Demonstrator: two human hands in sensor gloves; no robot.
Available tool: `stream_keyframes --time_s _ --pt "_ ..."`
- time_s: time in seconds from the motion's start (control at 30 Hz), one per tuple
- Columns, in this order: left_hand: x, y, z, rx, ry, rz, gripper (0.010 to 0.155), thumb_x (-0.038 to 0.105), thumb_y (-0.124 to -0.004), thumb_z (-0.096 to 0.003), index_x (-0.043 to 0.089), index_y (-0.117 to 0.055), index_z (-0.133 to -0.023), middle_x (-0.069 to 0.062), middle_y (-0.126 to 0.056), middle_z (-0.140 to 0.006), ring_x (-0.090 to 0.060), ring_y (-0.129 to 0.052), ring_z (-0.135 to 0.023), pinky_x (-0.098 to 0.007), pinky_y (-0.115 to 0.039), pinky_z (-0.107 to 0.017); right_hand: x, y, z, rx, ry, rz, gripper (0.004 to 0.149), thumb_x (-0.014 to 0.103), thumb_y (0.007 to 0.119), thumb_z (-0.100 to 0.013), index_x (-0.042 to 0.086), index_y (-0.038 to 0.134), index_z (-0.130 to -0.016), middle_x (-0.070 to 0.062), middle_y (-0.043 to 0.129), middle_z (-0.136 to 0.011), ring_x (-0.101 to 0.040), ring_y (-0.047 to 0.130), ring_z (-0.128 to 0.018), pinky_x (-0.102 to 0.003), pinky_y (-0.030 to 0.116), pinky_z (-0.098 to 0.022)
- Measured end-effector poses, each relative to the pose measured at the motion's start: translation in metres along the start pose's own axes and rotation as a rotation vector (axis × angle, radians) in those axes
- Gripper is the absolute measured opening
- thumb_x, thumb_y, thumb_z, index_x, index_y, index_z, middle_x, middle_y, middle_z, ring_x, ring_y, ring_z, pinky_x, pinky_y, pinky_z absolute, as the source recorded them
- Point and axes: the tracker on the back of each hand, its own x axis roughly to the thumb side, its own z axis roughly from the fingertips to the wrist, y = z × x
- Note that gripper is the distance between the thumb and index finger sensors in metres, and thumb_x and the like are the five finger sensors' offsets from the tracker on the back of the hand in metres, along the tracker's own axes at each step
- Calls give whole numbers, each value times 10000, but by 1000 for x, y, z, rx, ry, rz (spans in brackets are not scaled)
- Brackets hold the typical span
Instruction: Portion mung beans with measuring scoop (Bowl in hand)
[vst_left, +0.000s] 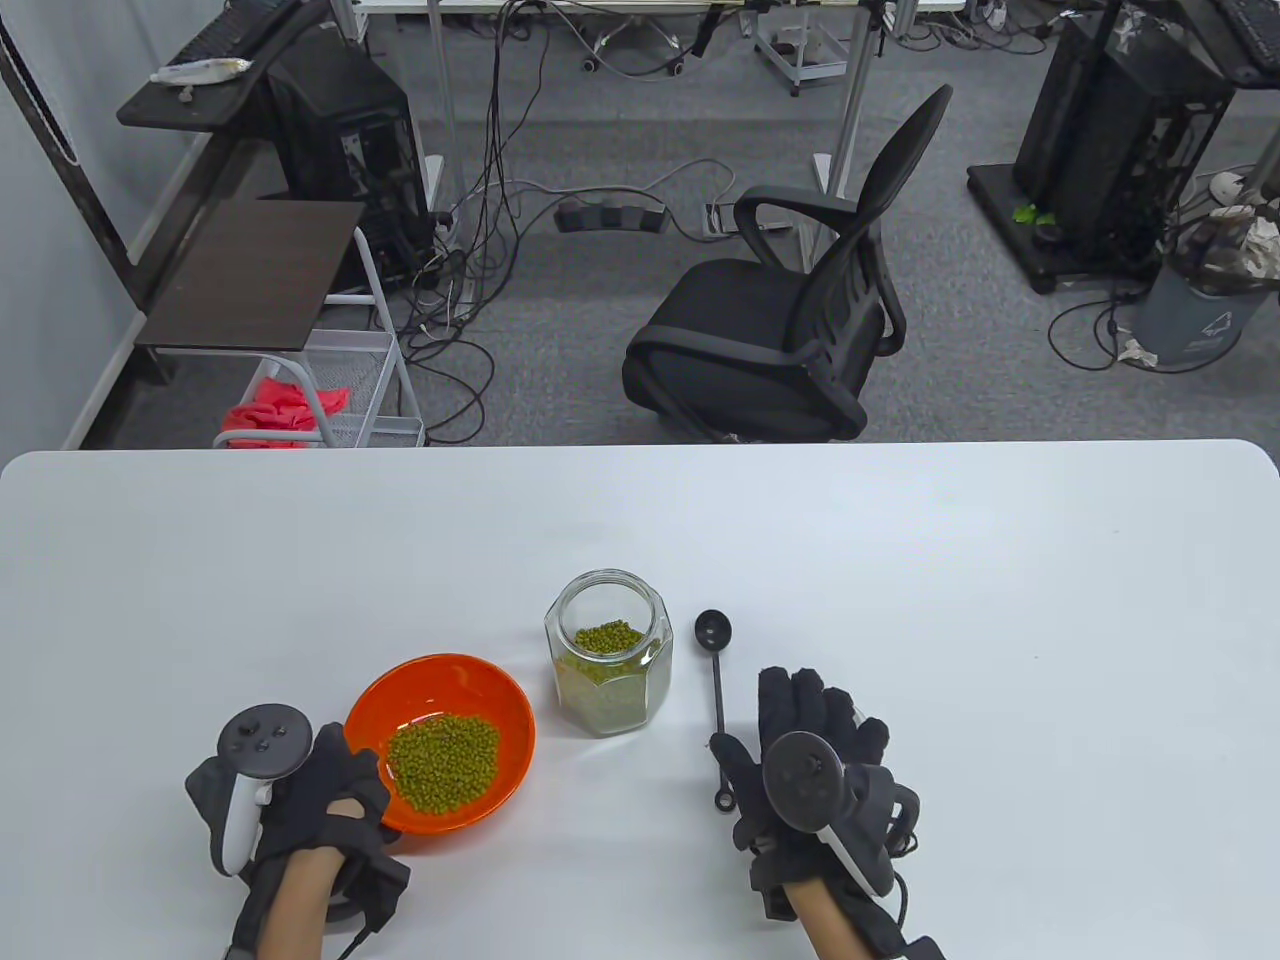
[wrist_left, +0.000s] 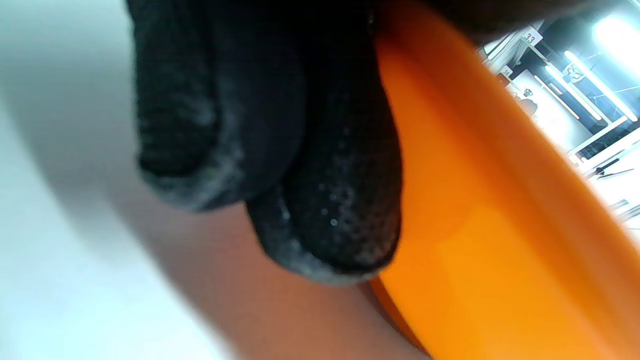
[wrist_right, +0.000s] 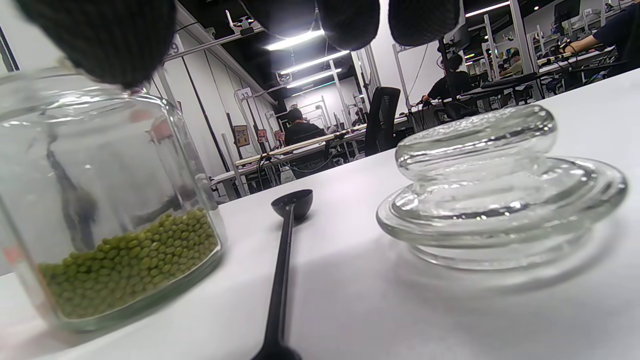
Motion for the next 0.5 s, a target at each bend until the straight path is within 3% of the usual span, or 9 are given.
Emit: stream_keyframes --time_s 0.5 --pt "-2 0 0 39 49 -87 647 356 -758 -519 3 -544 -1017 -27 -925 -733 -39 -1176 -175 -145 -1023 -109 -3 -1 1 0 12 -10 781 514 841 -410 134 594 -1046 -229 571 -1077 -543 605 -978 -794 398 -638"
